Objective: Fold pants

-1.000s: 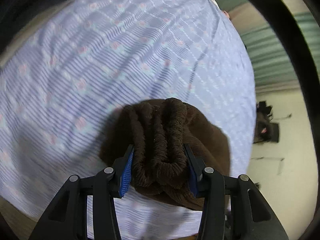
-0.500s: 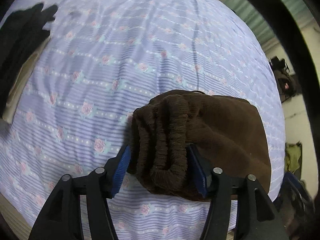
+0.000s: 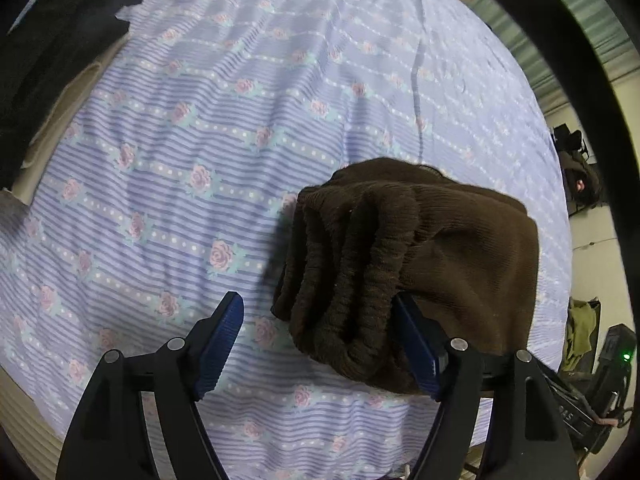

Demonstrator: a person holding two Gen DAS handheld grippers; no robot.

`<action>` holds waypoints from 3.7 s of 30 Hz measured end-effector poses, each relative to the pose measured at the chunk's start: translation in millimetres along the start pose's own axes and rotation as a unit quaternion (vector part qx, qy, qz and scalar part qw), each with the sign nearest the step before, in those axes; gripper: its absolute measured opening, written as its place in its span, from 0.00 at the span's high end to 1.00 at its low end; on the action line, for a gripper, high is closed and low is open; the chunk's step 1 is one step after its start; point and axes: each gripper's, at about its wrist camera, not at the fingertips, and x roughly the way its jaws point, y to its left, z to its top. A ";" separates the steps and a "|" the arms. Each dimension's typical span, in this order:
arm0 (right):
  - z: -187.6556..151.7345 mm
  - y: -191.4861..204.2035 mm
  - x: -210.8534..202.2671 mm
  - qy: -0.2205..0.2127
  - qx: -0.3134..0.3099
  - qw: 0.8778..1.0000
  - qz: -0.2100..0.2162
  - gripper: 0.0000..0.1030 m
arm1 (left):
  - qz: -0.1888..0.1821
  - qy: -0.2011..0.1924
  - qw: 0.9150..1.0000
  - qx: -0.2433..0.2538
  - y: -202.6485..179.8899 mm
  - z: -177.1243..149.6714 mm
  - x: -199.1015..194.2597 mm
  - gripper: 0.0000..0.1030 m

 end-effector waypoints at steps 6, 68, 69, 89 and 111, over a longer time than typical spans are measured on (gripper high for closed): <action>9.3 4.7 -32.0 -0.050 -0.017 0.999 0.011 0.23 | -0.019 -0.051 0.999 -0.003 -12.4 1.5 -37.3 0.12; 10.2 48.9 -196.5 -0.198 -0.108 0.961 0.160 0.66 | -0.173 -0.235 0.956 0.002 -35.0 -61.5 -210.7 0.55; 8.8 52.4 -203.0 -0.202 -0.113 0.958 0.167 0.66 | -0.173 -0.251 0.952 0.000 -32.1 -68.8 -226.9 0.55; -45.8 327.1 -174.5 -0.220 -0.107 0.942 0.231 0.66 | -0.148 -0.297 0.943 0.036 228.2 -16.2 -350.7 0.55; 41.4 517.5 -83.2 -0.184 -0.108 0.959 0.185 0.66 | -0.175 -0.247 0.953 0.003 397.1 156.1 -320.6 0.55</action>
